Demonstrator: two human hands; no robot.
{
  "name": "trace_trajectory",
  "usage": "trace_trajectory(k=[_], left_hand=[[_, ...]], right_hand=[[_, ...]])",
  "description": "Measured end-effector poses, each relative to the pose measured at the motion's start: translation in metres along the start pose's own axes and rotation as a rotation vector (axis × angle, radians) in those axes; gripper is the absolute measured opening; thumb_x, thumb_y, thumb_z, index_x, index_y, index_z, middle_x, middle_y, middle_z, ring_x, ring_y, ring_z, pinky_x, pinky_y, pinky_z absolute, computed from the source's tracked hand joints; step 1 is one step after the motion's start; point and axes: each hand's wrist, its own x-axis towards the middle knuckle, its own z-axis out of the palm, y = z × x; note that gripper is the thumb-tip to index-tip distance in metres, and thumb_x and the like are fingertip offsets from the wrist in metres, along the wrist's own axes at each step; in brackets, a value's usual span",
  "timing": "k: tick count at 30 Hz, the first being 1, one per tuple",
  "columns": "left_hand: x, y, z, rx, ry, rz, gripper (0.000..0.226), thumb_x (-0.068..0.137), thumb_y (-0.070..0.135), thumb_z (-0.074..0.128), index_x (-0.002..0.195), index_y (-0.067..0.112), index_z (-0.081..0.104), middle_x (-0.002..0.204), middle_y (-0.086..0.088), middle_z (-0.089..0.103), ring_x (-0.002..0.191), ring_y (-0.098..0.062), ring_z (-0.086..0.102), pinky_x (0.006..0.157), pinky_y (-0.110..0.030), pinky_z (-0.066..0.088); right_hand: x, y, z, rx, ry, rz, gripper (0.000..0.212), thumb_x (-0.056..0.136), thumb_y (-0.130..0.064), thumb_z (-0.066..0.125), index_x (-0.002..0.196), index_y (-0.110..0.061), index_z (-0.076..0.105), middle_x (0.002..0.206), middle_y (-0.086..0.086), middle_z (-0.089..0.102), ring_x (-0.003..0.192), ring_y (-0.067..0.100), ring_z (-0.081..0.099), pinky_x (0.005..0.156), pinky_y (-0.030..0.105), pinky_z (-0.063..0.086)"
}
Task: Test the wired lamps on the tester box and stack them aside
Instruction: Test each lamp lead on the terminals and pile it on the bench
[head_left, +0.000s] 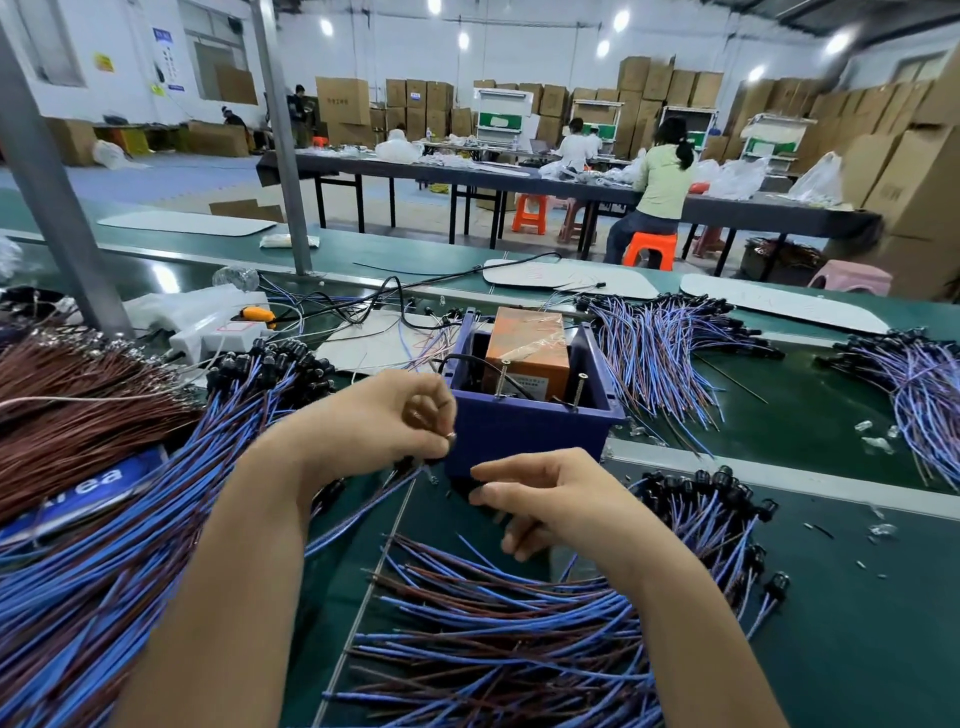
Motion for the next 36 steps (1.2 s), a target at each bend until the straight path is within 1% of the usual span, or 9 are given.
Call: trace_trajectory(k=[7,10,12,15,22,26,30,33,36], left_hand=[[0.012,0.027,0.037,-0.295,0.124,0.081,0.015,0.085,0.013,0.068,0.097,0.019,0.060,0.086,0.007,0.067,0.076,-0.010,0.064,0.067,-0.025,0.053],[0.015,0.022,0.046,-0.376,-0.077,-0.027,0.023,0.091,0.020,0.061,0.114,0.021,0.055,0.090,0.002,0.070,0.073,-0.018,0.067,0.067,-0.034,0.058],[0.015,0.016,0.046,-0.304,-0.225,-0.023,0.016,0.095,0.016,0.056,0.110,0.017,0.060,0.085,-0.003,0.071,0.062,-0.017,0.061,0.058,-0.025,0.054],[0.018,0.008,0.039,-0.102,-0.242,0.000,0.015,0.096,0.015,0.055,0.099,0.015,0.069,0.076,0.002,0.071,0.056,-0.011,0.051,0.053,-0.017,0.044],[0.015,-0.016,0.012,0.058,-0.012,-0.145,0.013,0.086,0.012,0.068,0.075,0.014,0.074,0.065,0.002,0.069,0.052,-0.007,0.049,0.050,-0.013,0.040],[0.012,-0.019,0.003,0.041,0.141,-0.163,0.010,0.080,0.010,0.074,0.070,0.012,0.074,0.062,-0.003,0.067,0.048,-0.007,0.047,0.050,-0.016,0.041],[0.009,-0.008,0.004,-0.265,0.201,-0.112,0.004,0.079,0.006,0.074,0.077,0.004,0.072,0.065,-0.010,0.066,0.048,-0.009,0.050,0.049,-0.014,0.045],[0.007,0.003,0.008,-0.367,0.143,-0.071,0.006,0.079,0.011,0.074,0.074,0.015,0.073,0.072,-0.006,0.071,0.054,-0.009,0.057,0.055,-0.018,0.052],[0.007,0.012,0.013,-0.454,0.101,-0.043,0.003,0.073,0.018,0.076,0.072,0.019,0.073,0.078,-0.007,0.074,0.056,-0.008,0.061,0.056,-0.019,0.052]], right_hand=[[0.006,-0.007,0.009,0.378,0.130,-0.141,0.016,0.097,-0.013,0.048,0.092,-0.009,0.063,0.074,0.005,0.072,0.046,0.012,0.058,0.045,0.020,0.049],[0.002,-0.012,-0.007,0.553,0.280,-0.190,0.017,0.099,-0.010,0.043,0.087,-0.006,0.055,0.061,0.006,0.069,0.041,0.011,0.057,0.039,0.018,0.046],[-0.003,-0.013,-0.023,0.628,0.366,-0.213,0.018,0.099,-0.011,0.043,0.090,-0.006,0.058,0.065,0.009,0.071,0.044,0.011,0.060,0.043,0.017,0.049],[-0.013,-0.009,-0.049,0.661,0.502,-0.215,0.021,0.099,-0.015,0.046,0.093,-0.009,0.065,0.063,0.007,0.070,0.047,0.010,0.060,0.046,0.016,0.051],[-0.025,0.016,-0.096,0.186,0.885,-0.092,0.021,0.100,-0.014,0.048,0.105,-0.017,0.068,0.061,0.002,0.047,0.041,0.004,0.040,0.035,0.010,0.031],[-0.027,0.025,-0.103,-0.164,0.984,0.037,0.023,0.099,-0.018,0.049,0.106,-0.008,0.069,0.068,0.012,0.054,0.065,0.024,0.048,0.062,0.030,0.040],[-0.024,0.027,-0.101,-0.465,0.884,0.209,0.035,0.099,-0.022,0.047,0.129,-0.007,0.055,0.085,0.014,0.065,0.086,0.030,0.055,0.073,0.034,0.037],[-0.018,0.023,-0.093,-0.672,0.767,0.349,0.067,0.097,-0.032,0.051,0.150,-0.007,0.019,0.135,0.020,0.051,0.121,0.035,0.050,0.095,0.040,0.041],[-0.019,0.009,-0.075,-0.642,0.724,0.181,0.072,0.093,-0.032,0.060,0.152,-0.017,0.023,0.147,0.010,0.042,0.128,0.028,0.047,0.100,0.037,0.041]])
